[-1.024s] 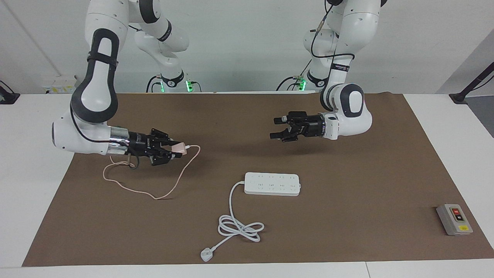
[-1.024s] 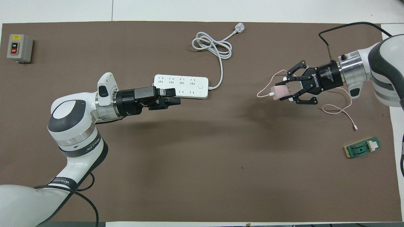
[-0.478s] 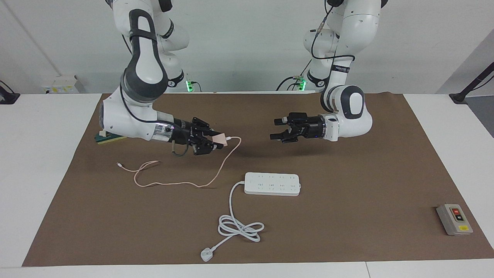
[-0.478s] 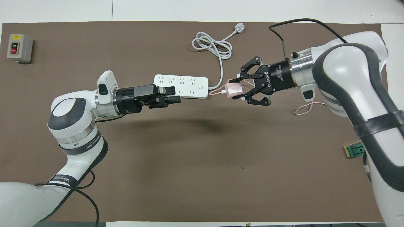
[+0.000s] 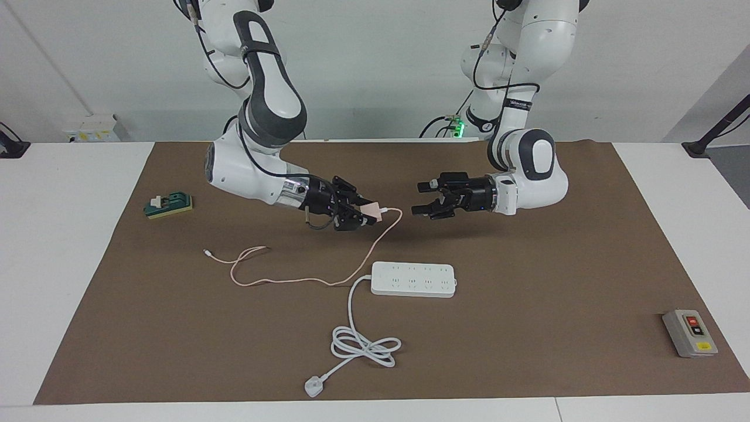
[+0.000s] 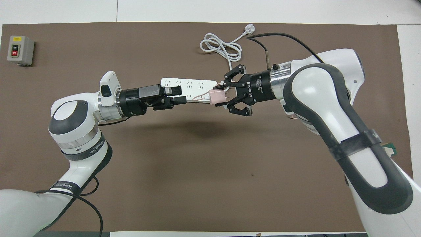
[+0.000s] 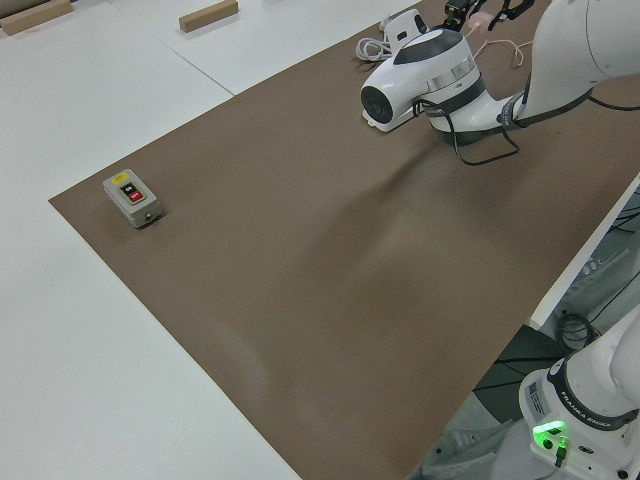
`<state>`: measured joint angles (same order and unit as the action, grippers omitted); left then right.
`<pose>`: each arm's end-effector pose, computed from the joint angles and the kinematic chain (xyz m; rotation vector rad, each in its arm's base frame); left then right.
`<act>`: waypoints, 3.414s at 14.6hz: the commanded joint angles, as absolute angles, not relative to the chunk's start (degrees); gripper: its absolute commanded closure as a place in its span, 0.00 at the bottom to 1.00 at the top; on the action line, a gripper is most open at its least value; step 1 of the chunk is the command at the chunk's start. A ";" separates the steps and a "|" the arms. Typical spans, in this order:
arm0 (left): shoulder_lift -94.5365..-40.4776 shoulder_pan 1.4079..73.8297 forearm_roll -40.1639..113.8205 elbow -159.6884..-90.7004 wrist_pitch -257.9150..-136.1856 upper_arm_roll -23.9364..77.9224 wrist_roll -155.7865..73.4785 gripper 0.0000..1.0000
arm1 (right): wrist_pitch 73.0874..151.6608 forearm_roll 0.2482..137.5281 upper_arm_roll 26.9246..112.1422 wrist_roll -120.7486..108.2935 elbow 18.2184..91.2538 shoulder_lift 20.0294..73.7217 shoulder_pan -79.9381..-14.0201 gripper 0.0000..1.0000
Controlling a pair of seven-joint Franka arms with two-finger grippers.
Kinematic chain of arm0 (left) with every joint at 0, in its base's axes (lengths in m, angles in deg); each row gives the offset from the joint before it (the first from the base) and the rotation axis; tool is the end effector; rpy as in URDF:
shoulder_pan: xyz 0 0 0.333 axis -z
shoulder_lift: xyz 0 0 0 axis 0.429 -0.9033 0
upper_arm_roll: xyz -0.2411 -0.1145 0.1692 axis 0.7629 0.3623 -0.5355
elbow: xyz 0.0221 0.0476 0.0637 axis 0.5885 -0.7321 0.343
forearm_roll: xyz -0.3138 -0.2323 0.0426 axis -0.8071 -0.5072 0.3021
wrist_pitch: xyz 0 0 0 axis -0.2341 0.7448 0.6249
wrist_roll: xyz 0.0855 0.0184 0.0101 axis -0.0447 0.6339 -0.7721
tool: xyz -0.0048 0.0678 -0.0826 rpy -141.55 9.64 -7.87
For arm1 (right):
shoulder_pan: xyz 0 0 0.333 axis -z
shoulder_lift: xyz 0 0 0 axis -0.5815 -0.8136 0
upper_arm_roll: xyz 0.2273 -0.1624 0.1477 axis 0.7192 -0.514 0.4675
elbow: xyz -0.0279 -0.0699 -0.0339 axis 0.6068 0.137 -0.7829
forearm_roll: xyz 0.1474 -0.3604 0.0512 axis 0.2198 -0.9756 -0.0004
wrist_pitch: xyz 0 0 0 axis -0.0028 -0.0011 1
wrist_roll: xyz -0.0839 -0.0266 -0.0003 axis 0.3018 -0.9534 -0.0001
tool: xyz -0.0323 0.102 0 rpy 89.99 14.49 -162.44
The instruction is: Plug charger into power strip
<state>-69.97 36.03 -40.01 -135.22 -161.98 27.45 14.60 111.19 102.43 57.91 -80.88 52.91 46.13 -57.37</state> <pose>0.5470 -0.2209 0.3723 1.5555 0.0906 0.0126 0.5985 0.2458 0.4276 -1.7608 1.4884 0.8281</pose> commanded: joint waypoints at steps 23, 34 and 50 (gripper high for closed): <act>-66.06 41.66 -39.28 -138.16 -175.74 27.13 21.13 0.00 | 121.69 106.24 57.76 -85.51 54.69 47.28 -64.29 1.00; -65.71 42.36 -39.46 -137.55 -176.97 27.31 22.98 0.01 | 122.13 106.24 57.76 -85.24 54.96 47.28 -64.38 1.00; -66.32 42.28 -39.46 -137.46 -176.88 27.13 28.78 1.00 | 122.92 106.15 57.85 -84.54 55.49 47.28 -64.73 1.00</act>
<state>-67.24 41.58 -39.66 -136.81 -176.37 27.51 24.62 121.89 104.92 57.90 -84.76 54.43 46.80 -64.06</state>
